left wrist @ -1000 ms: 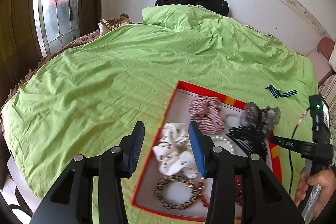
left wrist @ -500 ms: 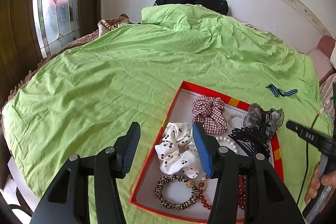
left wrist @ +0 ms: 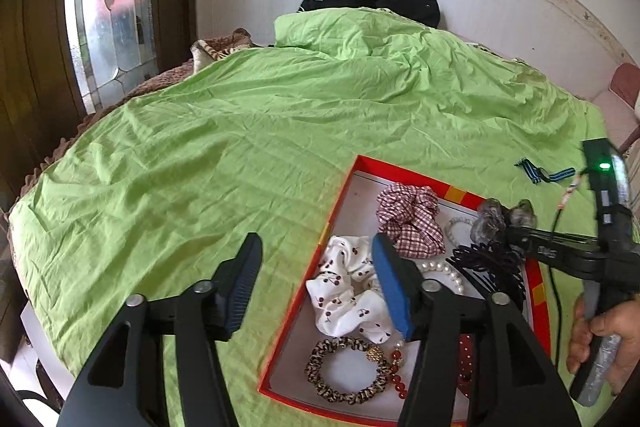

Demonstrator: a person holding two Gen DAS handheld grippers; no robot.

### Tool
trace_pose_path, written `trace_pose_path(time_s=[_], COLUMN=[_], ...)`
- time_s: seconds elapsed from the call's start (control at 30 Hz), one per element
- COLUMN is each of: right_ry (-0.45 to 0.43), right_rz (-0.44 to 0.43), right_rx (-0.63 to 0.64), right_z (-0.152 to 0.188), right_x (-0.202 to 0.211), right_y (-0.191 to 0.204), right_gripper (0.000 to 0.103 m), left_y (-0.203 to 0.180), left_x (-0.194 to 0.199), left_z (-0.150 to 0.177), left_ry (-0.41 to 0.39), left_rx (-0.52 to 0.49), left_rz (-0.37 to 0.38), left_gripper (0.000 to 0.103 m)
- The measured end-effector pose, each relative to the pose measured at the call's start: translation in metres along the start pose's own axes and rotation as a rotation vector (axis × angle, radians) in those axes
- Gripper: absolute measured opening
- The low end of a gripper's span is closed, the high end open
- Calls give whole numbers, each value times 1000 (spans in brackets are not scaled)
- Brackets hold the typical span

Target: Organize jewelry

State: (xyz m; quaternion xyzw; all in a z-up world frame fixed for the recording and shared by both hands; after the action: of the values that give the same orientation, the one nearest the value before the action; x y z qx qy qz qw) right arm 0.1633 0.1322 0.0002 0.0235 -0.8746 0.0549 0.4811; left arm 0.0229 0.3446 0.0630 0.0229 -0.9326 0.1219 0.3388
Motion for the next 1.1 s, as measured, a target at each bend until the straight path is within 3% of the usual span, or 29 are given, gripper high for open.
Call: trace_pose_path(time_s=[0.1, 0.17, 0.27, 0.37, 0.53, 0.67, 0.77, 0.9, 1.1], right_ry=[-30, -50, -82, -103, -126, -161, -184, -220, -263], right_rz=[-41, -68, -95, -101, -68, -40, -35, -41, -52], right_rx=[-52, -77, -104, -120, -91, -68, -46, -40, -25], right_z=[0, 3, 16, 38, 87, 117, 130, 141, 158], right_x=[20, 35, 61, 83, 107, 123, 133, 149, 168], right_y=[-8, -14, -25, -39, -56, -65, -68, -68, -69], right_gripper=[23, 25, 33, 40, 41, 42, 45, 48, 52], left_y=[1, 1, 0, -3, -14, -32, -51, -75, -95], left_x=[6, 12, 26, 52, 110, 163, 187, 205, 210], left_z=[-3, -6, -9, -13, -16, -17, -9, 3, 22], left_ry=[-27, -53, -103, -197, -364, -474, -497, -477, -382], left_rx=[-3, -15, -32, -48, -32, -40, -75, -97, -59], left_rz=[-27, -54, -92, -143, -199, -296, -316, -232, -143], left_gripper=[67, 79, 84, 90, 102, 103, 103, 103, 103])
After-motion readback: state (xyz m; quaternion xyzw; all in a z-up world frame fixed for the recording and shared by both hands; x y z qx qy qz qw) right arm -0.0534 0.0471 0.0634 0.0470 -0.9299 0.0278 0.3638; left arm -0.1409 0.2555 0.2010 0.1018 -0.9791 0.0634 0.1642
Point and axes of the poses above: each gripper's, at about its wrist camera, not at the fingertips, and x roughly against the way its jaws point, y to its left, z to its underside, the point moved 8 cm from there along -x, roughly the way its jaws point, and after that the axes turned 10 degrees about z, right-handed, at the moved point
